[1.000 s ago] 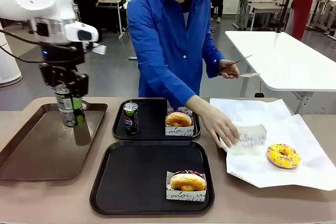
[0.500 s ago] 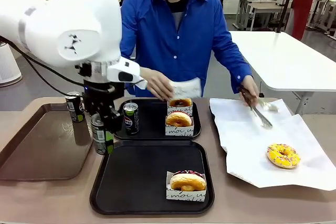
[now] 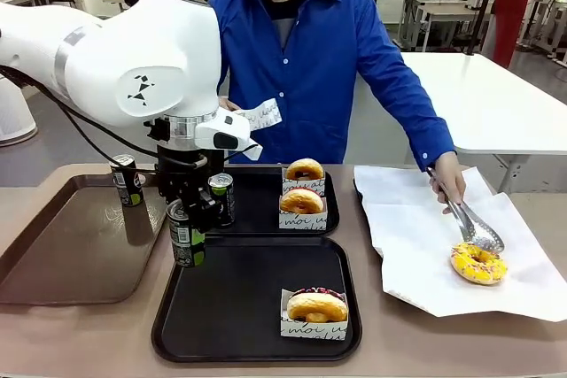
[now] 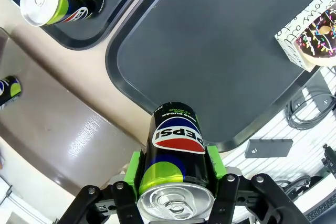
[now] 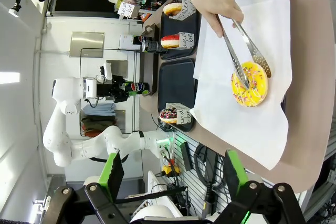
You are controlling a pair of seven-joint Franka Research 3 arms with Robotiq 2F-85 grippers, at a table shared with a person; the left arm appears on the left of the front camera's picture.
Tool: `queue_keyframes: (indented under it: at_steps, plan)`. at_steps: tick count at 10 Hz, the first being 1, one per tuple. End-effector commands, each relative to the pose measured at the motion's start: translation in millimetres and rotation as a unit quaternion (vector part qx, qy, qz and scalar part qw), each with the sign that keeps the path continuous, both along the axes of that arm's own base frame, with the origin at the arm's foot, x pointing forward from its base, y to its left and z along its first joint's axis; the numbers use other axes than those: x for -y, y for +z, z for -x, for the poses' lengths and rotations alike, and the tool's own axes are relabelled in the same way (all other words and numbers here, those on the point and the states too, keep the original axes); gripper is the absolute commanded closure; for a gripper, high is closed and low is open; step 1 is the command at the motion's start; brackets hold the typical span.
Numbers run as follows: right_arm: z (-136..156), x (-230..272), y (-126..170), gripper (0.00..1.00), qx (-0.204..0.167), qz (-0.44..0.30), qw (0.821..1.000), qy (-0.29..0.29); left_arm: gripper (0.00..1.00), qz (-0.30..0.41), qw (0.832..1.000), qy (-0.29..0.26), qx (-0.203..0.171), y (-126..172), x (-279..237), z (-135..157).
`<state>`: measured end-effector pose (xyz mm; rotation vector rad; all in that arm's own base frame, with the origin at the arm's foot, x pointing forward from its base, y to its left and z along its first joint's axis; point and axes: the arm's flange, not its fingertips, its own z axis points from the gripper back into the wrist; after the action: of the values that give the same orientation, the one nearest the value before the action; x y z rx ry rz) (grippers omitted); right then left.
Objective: Set up donuts and drinks on trays.
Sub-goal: Pick up one Pepsi coke from the Handle tray and place it on the Flat Tray without a Pepsi coke.
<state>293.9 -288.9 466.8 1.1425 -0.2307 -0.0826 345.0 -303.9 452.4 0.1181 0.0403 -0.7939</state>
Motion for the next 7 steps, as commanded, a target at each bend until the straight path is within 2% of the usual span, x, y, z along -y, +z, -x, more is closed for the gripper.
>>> queue_keyframes:
  at_steps: [1, 3, 5, 7]
  plan:
    - [-0.1, 0.2, 0.3, 0.00, 0.004, -0.002, 1.000, -0.001, 0.41, -0.001, 1.000, 0.004, 0.005, 3.9, -2.9, 3.0]
    - [-0.1, 0.2, 0.3, 0.00, 0.004, -0.002, 1.000, -0.001, 0.41, 0.000, 1.000, 0.000, 0.000, 0.1, 0.0, 0.0]
    - [-0.1, 0.2, 0.3, 0.00, 0.004, -0.002, 1.000, -0.001, 0.41, 0.090, 0.995, 0.017, 0.032, -1.6, 16.9, 1.7]
    - [-0.1, 0.2, 0.3, 0.00, 0.004, -0.002, 1.000, -0.001, 0.41, 0.115, 0.992, 0.032, 0.046, -15.0, 29.1, 11.1]
